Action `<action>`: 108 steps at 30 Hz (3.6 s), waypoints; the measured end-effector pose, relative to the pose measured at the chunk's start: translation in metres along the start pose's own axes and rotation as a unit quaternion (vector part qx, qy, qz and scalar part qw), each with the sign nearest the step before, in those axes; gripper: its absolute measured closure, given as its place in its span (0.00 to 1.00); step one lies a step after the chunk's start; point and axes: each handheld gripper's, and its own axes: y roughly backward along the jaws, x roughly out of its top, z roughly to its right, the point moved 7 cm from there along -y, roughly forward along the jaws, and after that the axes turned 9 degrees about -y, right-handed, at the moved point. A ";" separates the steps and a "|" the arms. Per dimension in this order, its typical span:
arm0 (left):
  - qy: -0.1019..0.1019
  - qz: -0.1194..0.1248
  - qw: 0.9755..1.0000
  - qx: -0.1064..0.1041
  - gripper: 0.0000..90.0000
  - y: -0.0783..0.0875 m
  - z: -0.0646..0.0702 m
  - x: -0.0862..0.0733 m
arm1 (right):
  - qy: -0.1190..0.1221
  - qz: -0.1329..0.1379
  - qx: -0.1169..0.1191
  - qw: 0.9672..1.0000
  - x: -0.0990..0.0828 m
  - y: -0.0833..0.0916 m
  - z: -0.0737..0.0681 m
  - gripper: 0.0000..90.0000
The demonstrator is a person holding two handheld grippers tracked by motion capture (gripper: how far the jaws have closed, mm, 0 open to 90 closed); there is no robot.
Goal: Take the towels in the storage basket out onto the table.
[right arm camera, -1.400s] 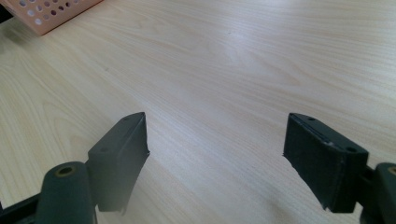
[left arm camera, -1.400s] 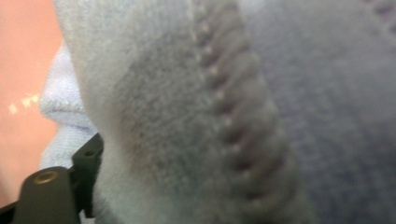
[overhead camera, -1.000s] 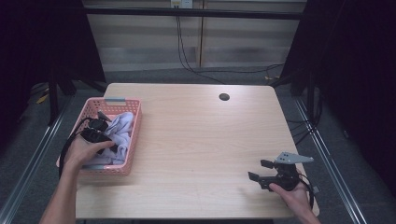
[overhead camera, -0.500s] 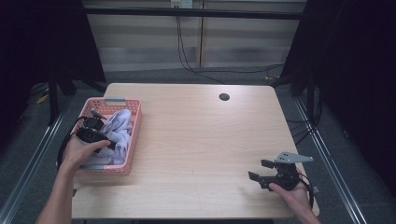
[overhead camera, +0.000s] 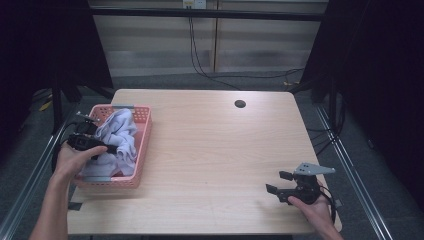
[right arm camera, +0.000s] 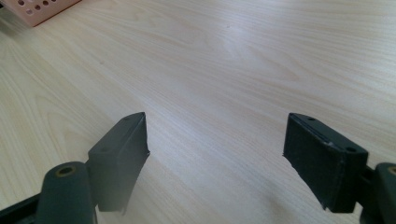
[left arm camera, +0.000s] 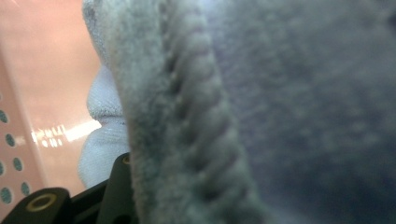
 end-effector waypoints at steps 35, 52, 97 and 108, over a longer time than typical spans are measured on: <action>-0.009 0.103 0.995 0.013 0.58 0.064 0.008 0.035 | 0.003 0.006 0.009 1.000 0.000 0.003 -0.002 0.23; -0.033 0.146 0.989 0.010 0.59 0.092 0.032 0.054 | 0.005 0.004 0.008 1.000 -0.001 0.004 0.000 0.23; -0.158 0.152 0.968 -0.119 0.57 -0.001 0.216 0.102 | 0.016 0.008 0.010 1.000 0.002 0.004 -0.001 0.24; -0.167 0.099 0.971 -0.142 0.56 -0.071 0.250 0.069 | 0.016 0.007 0.010 1.000 0.002 0.004 -0.001 0.24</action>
